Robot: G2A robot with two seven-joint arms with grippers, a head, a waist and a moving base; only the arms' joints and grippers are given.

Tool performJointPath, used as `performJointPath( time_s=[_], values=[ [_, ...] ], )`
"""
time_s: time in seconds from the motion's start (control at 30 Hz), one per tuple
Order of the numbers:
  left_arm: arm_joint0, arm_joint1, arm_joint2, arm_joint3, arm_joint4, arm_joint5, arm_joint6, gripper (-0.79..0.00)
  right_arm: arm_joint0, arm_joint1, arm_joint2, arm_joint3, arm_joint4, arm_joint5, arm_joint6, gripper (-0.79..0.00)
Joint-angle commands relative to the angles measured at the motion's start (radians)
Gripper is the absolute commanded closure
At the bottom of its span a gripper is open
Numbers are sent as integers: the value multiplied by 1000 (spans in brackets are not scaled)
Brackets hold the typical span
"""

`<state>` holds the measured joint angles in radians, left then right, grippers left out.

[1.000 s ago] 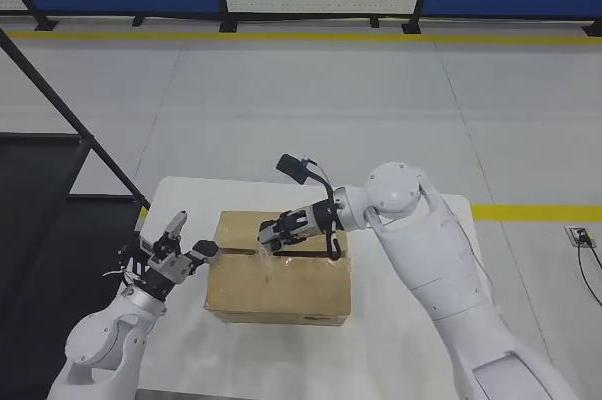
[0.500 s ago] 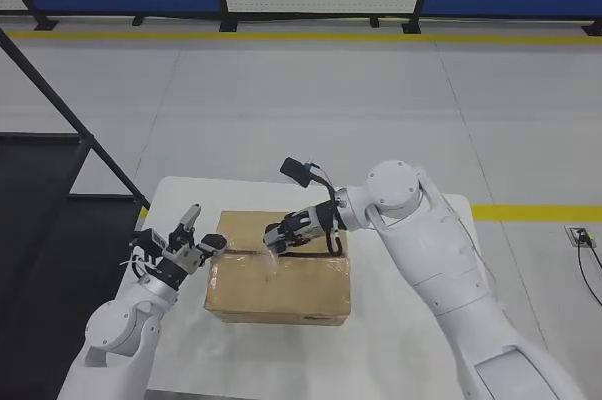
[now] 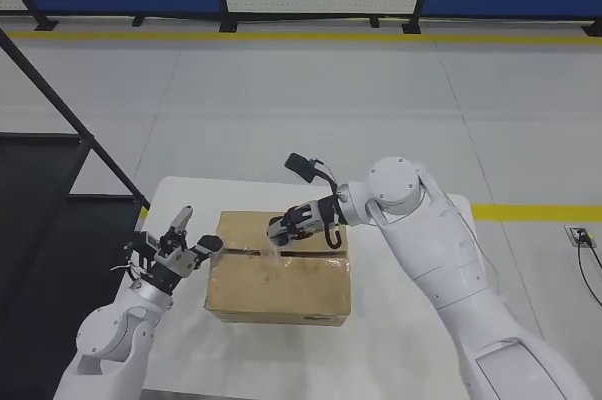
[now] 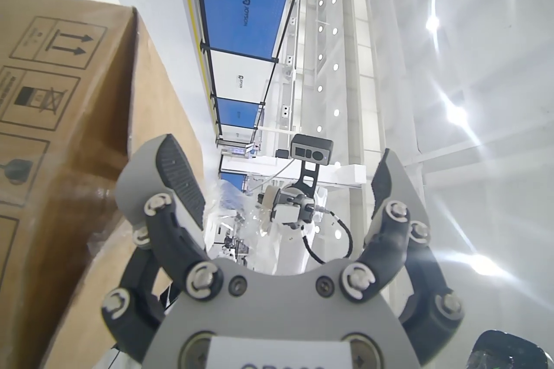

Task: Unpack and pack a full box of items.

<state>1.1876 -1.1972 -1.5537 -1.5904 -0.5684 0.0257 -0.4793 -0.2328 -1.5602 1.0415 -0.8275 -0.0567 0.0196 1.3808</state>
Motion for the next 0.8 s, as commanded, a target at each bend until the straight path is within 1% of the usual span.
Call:
performJointPath(
  time_s=[0.0, 0.23, 0.67, 0.7, 0.73, 0.77],
  values=[
    [-8, -1, 12, 10, 11, 3, 11, -785, 4, 0, -5, 11, 5, 4, 1, 0],
    [-45, -4, 41, 53, 35, 18, 30, -785, 23, -2, -31, 59, 15, 36, 33, 0],
    [-50, -3, 51, 61, 39, 18, 19, -785, 55, -4, -76, 127, -11, 86, 28, 0],
    [-50, -3, 53, 62, 41, 19, 18, -785, 58, -5, -80, 133, -12, 91, 28, -40],
    [-50, -3, 53, 63, 41, 18, 18, -785, 60, -5, -83, 138, -13, 93, 27, -126],
    [-49, -3, 54, 64, 41, 18, 18, -785, 63, -6, -87, 144, -16, 98, 28, -175]
  ],
)
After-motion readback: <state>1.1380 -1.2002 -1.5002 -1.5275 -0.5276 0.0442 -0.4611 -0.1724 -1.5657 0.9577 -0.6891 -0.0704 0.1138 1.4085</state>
